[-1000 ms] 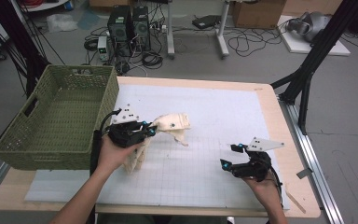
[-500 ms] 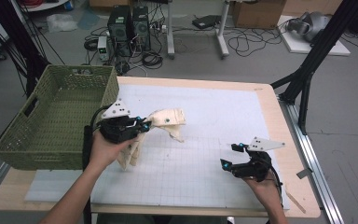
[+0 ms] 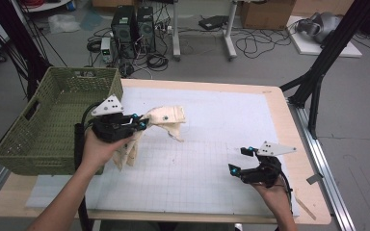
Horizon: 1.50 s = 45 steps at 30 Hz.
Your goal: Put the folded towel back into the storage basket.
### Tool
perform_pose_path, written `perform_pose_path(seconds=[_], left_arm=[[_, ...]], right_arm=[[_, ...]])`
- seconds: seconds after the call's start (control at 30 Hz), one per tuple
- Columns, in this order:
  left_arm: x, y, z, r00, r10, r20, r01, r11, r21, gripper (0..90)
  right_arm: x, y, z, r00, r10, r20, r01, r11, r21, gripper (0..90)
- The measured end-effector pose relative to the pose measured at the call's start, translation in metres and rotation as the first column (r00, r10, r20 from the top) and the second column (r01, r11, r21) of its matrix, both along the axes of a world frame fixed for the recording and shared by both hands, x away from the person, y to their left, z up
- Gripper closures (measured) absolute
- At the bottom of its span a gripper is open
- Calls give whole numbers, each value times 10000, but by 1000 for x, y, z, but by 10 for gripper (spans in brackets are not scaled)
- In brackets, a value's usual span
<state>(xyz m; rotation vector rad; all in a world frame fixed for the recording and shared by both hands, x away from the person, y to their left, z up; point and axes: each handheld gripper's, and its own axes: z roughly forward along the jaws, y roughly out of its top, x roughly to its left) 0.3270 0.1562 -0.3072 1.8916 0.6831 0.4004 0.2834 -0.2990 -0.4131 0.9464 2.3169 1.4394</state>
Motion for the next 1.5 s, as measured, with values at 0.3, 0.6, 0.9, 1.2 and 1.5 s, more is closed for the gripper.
perform_pose_path(seconds=[0.3,0.6,0.9,1.2,1.5], left_arm=[[1,11,6,9999,-98,80,98,10000,20,806],[2,20,11,9992,-384,146,387,9991,-180,806],[6,33,21,9993,-336,179,342,9987,-373,806],[5,50,37,9993,-112,351,138,9971,-743,806],[5,72,51,9982,219,559,-165,9954,-949,806]], right_arm=[[0,0,0,10000,50,8,-50,10000,-12,159],[1,1,-1,9999,85,65,-85,10000,-17,159],[1,1,-1,9999,103,-17,-103,9999,-12,159],[2,1,-2,10000,90,-4,-90,10000,-21,159],[3,2,-2,9999,137,11,-137,9999,-72,159]])
